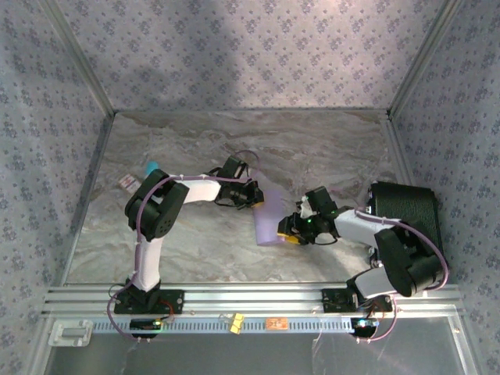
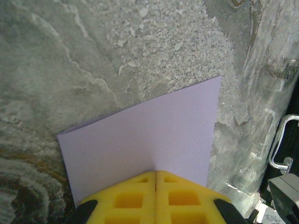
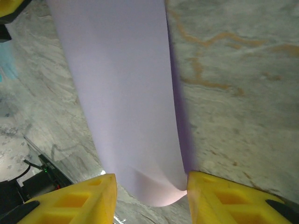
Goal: Fold a paper plane with a square sheet of paper (pick it up from the middle)
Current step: Fold the triangle a second time at the center of the table.
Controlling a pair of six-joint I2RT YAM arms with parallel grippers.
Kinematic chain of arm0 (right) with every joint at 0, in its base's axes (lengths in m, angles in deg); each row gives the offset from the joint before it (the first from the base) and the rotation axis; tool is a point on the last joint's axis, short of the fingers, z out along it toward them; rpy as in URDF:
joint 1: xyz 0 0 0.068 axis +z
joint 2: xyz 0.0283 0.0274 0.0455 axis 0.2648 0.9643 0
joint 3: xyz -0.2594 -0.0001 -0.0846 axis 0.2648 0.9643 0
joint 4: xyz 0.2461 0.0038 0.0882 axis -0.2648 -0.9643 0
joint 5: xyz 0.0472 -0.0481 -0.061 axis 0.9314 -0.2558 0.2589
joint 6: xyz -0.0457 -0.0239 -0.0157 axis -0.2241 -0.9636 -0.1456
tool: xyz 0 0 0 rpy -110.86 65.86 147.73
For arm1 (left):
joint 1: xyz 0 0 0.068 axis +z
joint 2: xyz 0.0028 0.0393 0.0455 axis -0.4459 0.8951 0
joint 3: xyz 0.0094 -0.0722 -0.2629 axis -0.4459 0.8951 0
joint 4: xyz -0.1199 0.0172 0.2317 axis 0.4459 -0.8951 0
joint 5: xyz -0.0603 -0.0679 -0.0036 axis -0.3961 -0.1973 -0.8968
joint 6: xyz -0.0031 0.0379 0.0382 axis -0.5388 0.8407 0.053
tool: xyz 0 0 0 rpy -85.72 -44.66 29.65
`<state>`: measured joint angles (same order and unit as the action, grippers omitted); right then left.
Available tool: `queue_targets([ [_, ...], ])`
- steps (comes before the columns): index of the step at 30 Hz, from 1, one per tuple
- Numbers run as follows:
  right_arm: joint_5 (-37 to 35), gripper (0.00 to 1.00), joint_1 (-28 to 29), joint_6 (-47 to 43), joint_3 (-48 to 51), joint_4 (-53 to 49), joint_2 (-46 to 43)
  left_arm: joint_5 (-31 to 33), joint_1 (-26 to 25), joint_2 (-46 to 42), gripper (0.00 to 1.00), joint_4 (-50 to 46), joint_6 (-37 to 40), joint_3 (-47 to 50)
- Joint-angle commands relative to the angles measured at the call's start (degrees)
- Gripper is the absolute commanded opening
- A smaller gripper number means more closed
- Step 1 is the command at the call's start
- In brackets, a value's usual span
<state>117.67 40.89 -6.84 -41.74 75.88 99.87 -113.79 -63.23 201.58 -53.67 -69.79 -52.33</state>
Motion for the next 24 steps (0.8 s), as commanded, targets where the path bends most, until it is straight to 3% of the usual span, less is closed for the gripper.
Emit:
queue_targets([
  [1,1.77,0.45,0.19,0.53,-0.69,1.21,0.24,1.59,0.32,1.20,0.07,-4.42,0.36,0.89],
  [13,1.16,0.49,-1.16,-2.79,-4.74,1.27,0.34,1.23,0.66,1.21,0.07,-5.04,1.15,0.56],
  [19,7.51,0.53,-3.91,-4.96,-7.22,5.78,4.86,0.55,0.69,1.29,0.07,-4.61,1.14,0.29],
  [24,8.70,0.52,-4.64,-7.31,-9.23,4.55,7.87,0.42,0.71,1.11,0.07,-4.34,0.99,0.21],
])
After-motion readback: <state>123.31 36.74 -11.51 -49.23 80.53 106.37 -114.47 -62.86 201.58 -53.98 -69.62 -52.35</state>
